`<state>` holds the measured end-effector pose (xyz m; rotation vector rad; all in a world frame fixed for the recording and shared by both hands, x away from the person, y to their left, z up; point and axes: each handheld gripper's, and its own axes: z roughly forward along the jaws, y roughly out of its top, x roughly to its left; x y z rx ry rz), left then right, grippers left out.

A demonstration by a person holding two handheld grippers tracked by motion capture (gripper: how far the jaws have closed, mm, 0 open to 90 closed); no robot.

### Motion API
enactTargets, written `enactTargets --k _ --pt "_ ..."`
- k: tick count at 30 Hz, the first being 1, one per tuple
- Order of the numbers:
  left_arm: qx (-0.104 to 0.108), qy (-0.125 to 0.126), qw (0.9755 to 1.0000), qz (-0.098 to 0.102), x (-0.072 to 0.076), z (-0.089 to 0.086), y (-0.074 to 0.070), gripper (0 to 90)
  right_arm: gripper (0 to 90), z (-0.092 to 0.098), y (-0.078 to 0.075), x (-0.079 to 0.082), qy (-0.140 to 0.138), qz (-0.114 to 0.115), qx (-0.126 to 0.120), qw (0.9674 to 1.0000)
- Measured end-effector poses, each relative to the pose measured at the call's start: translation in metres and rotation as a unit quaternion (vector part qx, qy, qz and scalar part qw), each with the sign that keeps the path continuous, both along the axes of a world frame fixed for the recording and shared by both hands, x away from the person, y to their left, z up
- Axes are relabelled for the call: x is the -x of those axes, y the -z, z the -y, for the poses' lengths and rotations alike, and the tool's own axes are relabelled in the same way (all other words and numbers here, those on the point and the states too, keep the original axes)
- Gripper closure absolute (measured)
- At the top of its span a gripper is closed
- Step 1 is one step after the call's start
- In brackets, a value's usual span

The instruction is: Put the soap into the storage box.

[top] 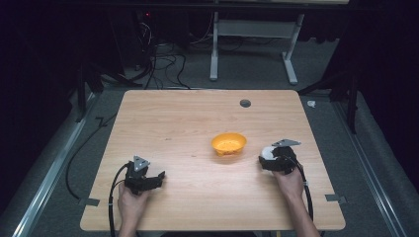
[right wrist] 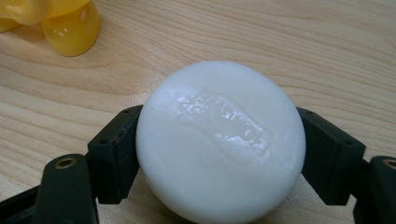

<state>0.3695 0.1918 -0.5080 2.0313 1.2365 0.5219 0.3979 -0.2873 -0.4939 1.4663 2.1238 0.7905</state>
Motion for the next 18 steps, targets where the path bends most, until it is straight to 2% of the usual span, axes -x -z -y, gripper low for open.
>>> enactTargets --k 8,18 --pt "0.000 0.000 1.0000 0.000 0.0000 0.0000 0.0000 19.7 24.5 0.0021 -0.0012 -0.0019 -0.006 -0.007 -0.004 0.9999" --pt "0.000 0.000 1.0000 0.000 0.0000 0.0000 0.0000 19.7 24.6 0.0050 -0.0016 -0.0023 -0.004 -0.009 -0.022 0.9997"
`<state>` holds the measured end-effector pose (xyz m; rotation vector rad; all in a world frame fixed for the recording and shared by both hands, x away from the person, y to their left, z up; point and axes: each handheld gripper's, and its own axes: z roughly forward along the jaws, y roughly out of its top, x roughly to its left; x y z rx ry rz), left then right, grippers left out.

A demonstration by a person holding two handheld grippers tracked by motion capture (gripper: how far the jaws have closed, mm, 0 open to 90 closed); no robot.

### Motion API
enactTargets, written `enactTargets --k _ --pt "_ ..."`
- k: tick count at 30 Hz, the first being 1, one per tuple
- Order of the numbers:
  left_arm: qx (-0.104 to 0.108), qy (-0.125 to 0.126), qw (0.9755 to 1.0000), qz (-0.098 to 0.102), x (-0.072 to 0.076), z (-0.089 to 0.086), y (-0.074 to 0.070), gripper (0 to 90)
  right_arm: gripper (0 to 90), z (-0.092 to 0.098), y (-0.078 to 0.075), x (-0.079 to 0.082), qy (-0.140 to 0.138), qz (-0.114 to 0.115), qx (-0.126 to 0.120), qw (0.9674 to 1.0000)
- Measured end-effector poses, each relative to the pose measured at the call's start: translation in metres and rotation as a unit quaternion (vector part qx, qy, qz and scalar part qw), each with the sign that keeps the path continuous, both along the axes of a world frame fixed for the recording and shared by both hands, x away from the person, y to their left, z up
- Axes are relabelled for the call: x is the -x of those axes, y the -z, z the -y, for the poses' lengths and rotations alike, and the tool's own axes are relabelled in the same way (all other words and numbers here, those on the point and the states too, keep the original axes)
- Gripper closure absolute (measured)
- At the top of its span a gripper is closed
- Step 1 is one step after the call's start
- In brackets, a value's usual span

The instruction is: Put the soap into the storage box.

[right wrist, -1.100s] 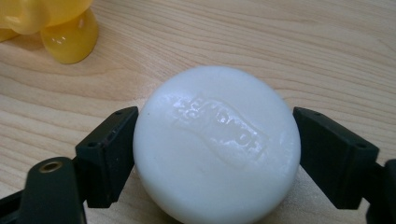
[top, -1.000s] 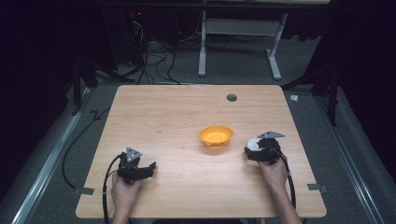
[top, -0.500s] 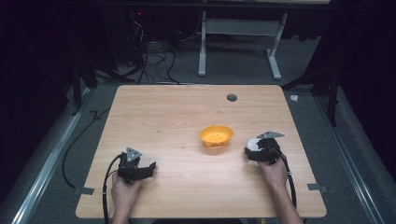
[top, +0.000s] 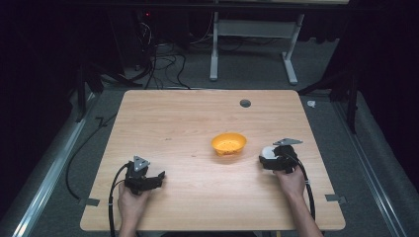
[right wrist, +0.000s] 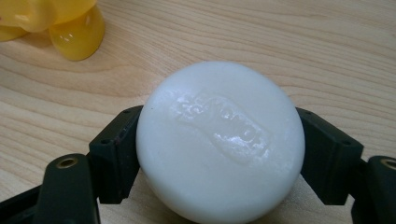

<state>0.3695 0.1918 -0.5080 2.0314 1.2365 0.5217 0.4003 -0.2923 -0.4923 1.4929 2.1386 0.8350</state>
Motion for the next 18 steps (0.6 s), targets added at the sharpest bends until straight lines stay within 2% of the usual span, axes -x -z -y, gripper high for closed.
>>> enactTargets --k 12,18 --pt "0.000 0.000 1.0000 0.000 0.000 0.000 0.000 19.7 24.6 0.000 -0.012 0.006 -0.003 0.020 -0.007 0.9998" --pt "0.000 0.000 1.0000 0.000 0.000 0.000 0.000 19.7 24.6 -0.004 -0.021 0.010 -0.015 0.025 -0.013 0.9995"
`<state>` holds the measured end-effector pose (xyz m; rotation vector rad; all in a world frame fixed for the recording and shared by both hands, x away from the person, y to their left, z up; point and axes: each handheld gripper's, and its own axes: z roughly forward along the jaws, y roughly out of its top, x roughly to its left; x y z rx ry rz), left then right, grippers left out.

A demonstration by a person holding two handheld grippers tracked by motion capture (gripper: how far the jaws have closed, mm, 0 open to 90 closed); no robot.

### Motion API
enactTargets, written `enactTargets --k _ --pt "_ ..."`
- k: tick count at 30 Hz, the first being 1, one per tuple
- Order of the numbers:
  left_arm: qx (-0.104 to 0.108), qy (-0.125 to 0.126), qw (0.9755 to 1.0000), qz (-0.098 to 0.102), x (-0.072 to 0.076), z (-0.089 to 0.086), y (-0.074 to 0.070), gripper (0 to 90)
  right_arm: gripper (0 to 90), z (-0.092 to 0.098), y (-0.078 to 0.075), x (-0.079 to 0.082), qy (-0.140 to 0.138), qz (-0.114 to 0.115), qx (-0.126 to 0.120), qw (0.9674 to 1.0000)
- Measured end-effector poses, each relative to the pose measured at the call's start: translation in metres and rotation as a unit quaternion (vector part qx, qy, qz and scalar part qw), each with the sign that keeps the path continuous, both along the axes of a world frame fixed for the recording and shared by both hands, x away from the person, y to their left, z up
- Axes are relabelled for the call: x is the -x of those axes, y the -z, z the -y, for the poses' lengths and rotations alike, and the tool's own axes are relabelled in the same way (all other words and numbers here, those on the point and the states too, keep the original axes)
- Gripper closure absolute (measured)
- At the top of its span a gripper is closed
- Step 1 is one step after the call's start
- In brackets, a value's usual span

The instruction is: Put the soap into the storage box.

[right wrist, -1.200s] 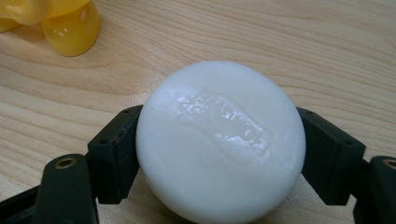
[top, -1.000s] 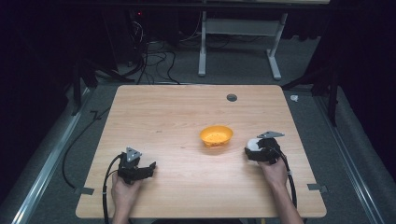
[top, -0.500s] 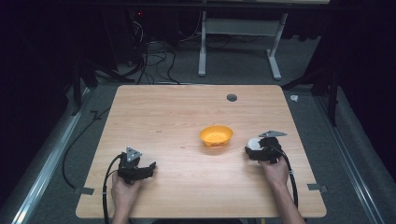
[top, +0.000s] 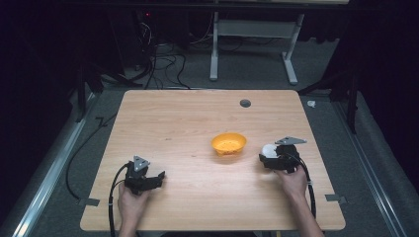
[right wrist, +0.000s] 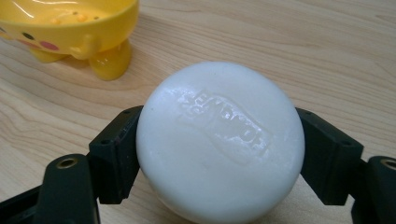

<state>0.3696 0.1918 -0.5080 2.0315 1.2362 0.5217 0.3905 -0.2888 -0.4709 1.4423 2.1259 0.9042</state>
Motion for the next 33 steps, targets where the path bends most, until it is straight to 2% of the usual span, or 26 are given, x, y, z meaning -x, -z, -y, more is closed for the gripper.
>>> enactTargets --k 21,29,33 --pt "0.000 0.000 1.0000 0.000 0.000 0.000 0.000 19.7 24.6 -0.009 -0.022 0.002 -0.026 0.014 -0.024 0.9993" --pt "0.000 0.000 1.0000 0.000 0.000 0.000 0.000 19.7 24.7 -0.014 -0.030 0.002 -0.037 0.023 -0.028 0.9987" --pt "0.000 0.000 1.0000 0.000 0.000 0.000 0.000 19.7 24.7 -0.016 -0.032 0.000 -0.039 0.021 -0.026 0.9987"
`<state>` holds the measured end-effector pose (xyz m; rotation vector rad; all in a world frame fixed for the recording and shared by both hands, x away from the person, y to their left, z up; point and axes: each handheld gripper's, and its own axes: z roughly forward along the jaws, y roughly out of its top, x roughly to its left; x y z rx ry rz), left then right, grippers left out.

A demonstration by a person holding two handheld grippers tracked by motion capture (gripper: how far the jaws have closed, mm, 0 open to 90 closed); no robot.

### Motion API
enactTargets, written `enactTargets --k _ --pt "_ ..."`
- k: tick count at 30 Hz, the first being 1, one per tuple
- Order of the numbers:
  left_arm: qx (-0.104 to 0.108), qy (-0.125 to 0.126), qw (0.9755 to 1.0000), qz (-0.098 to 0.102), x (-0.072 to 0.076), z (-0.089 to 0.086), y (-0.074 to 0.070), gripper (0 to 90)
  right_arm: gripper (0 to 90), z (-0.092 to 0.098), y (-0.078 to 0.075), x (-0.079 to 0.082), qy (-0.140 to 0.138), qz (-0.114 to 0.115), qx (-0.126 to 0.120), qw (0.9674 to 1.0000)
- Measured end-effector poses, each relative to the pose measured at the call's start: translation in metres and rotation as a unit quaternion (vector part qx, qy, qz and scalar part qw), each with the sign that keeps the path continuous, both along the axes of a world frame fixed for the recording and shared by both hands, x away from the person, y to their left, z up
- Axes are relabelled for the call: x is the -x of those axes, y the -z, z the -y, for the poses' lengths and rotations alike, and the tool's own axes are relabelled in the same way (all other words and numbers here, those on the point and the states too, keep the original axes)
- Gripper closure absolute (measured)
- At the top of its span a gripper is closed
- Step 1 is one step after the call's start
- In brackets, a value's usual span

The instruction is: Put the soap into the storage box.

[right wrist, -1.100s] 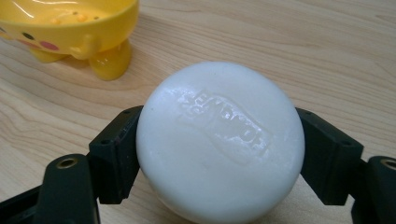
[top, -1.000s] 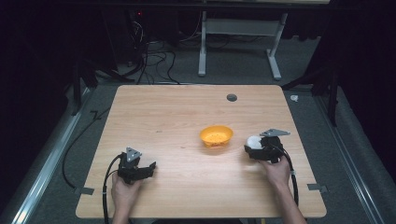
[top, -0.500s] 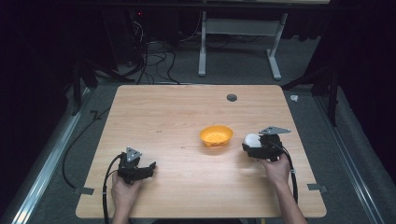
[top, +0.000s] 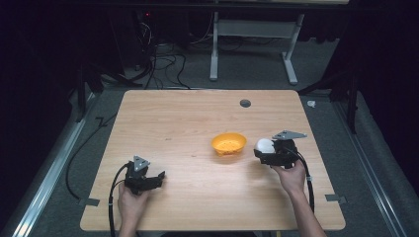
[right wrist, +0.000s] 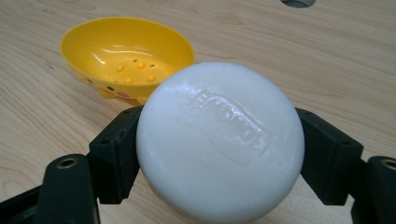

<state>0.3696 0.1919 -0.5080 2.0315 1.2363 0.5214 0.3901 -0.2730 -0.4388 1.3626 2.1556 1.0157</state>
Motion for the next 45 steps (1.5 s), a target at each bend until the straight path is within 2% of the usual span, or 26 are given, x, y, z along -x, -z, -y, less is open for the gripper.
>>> enactTargets --k 10,22,45 --pt "0.000 0.000 1.0000 0.000 0.000 0.000 0.000 19.7 24.7 -0.005 -0.011 -0.002 -0.012 0.009 -0.007 0.9999" --pt "0.000 0.000 1.0000 0.000 0.000 0.000 0.000 19.7 24.7 -0.014 -0.020 -0.005 -0.027 0.019 -0.005 0.9994" --pt "0.000 0.000 1.0000 0.000 0.000 0.000 0.000 19.7 24.7 -0.041 -0.030 -0.016 -0.064 0.020 -0.004 0.9977"
